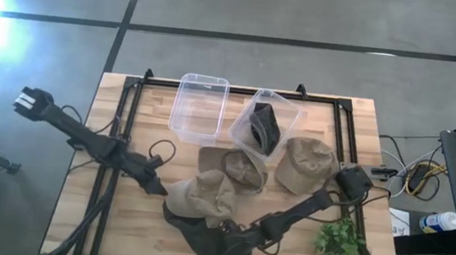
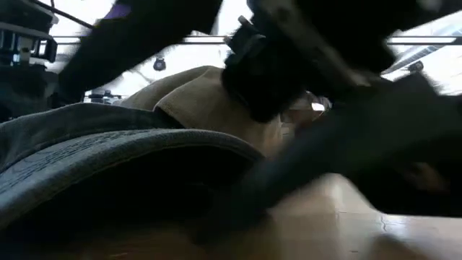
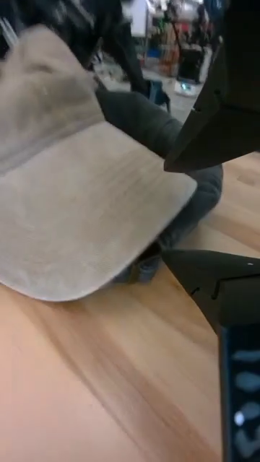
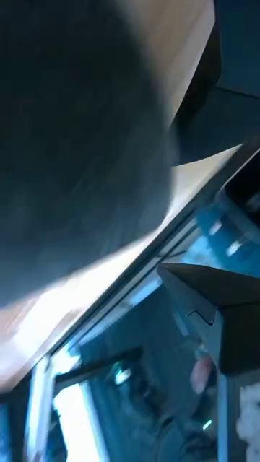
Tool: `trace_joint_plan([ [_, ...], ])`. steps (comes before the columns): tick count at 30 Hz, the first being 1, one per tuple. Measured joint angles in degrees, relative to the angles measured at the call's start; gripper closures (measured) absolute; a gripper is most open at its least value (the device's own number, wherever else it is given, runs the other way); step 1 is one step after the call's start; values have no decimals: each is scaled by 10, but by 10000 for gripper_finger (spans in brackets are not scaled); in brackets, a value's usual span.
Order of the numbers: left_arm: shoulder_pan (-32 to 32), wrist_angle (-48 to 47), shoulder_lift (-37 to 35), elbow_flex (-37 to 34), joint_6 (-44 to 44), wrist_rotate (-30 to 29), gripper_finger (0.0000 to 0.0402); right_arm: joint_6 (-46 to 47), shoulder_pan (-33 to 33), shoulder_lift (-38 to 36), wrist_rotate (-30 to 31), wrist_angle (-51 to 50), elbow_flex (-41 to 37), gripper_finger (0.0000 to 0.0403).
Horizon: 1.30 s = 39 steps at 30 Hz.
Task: Pick & Place hat
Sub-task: Put the black cap into the right transparent bin
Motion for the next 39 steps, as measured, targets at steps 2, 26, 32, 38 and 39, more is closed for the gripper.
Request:
trace_joint_plan([
  [2,-10,15,30,16,13,0,223,-5,0,0,34,-4,9,175],
  [26,-76,171,415,247,131,29,223,5,6,-78,295,-200,15,356],
  [32,-80,133,428,277,150,53,223,-41,23,-125,206,-302,14,378],
  [38,-85,106,397,268,145,54,223,-149,58,-190,87,-396,14,378],
  [39,-85,107,394,268,145,54,223,-173,63,-202,78,-416,14,378],
])
